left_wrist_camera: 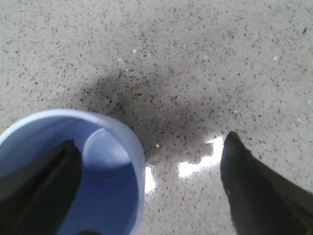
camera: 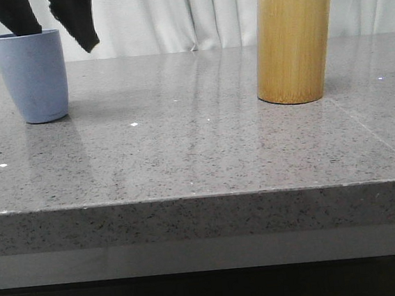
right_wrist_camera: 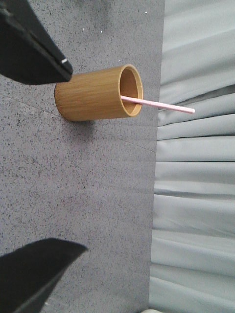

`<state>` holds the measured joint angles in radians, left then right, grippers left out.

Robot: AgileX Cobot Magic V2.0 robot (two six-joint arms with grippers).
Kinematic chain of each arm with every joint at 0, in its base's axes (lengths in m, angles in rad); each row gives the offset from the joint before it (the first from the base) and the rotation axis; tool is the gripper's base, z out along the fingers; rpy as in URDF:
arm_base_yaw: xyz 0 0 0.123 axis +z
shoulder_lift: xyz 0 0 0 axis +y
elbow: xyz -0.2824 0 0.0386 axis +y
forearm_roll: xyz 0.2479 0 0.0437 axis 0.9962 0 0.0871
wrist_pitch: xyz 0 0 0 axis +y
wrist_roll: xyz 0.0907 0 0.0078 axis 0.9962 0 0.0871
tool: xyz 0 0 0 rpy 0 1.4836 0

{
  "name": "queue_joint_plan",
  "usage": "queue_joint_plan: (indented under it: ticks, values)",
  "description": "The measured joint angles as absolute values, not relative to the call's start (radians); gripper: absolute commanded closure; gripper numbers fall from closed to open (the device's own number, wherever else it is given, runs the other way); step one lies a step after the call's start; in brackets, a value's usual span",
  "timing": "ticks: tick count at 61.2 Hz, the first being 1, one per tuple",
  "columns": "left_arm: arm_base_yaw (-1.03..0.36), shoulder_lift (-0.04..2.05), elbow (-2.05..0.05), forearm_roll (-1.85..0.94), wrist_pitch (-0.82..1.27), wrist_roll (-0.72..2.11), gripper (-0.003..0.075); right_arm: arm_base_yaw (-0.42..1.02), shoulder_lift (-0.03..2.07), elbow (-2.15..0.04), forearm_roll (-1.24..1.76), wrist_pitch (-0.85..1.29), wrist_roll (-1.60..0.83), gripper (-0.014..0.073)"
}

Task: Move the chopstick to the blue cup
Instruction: 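Move the left gripper down over the light blue cup and grasp its rim, then lift the blue cup with the left gripper and carry it beside the bamboo holder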

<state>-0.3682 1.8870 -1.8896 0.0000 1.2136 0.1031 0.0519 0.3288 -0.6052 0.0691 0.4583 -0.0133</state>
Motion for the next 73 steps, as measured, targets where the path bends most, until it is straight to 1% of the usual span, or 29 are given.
queue_joint_plan:
  ticks: [8, 13, 20, 28, 34, 41, 52, 59, 73]
  values:
    - [-0.368, 1.906, -1.89, 0.0, 1.208, 0.103, 0.0158, 0.052, 0.329, -0.605, 0.069, 0.458, -0.013, -0.0052]
    - [-0.368, 1.916, -1.89, 0.0, 1.208, 0.103, 0.0199, 0.052, 0.329, -0.605, 0.069, 0.458, -0.013, -0.0052]
    - [-0.368, 1.922, -1.89, 0.0, 1.208, 0.103, 0.0336, 0.052, 0.329, -0.605, 0.069, 0.458, -0.013, -0.0052]
    - [-0.368, 1.925, -1.89, 0.014, 1.208, 0.103, 0.053, 0.052, 0.329, -0.605, 0.069, 0.458, -0.013, -0.0052]
    - [-0.368, 1.925, -1.89, 0.023, 1.208, 0.103, 0.0644, 0.052, 0.329, -0.605, 0.069, 0.458, -0.013, -0.0052]
    - [-0.368, 1.925, -1.89, 0.036, 1.208, 0.103, 0.0739, 0.052, 0.329, -0.605, 0.069, 0.458, -0.013, -0.0052]
    - [-0.368, 1.925, -1.892, 0.055, 1.216, 0.103, 0.0739, 0.052, 0.329, -0.605, 0.069, 0.458, -0.013, -0.0052]
    - [-0.373, 1.929, -1.928, 0.056, 1.248, 0.103, 0.0739, 0.052, 0.329, -0.605, 0.069, 0.458, -0.013, -0.0052]
    - [-0.449, 1.923, -2.048, 0.06, 1.254, 0.103, 0.0739, 0.052, 0.329, -0.605, 0.069, 0.458, -0.013, -0.0052]
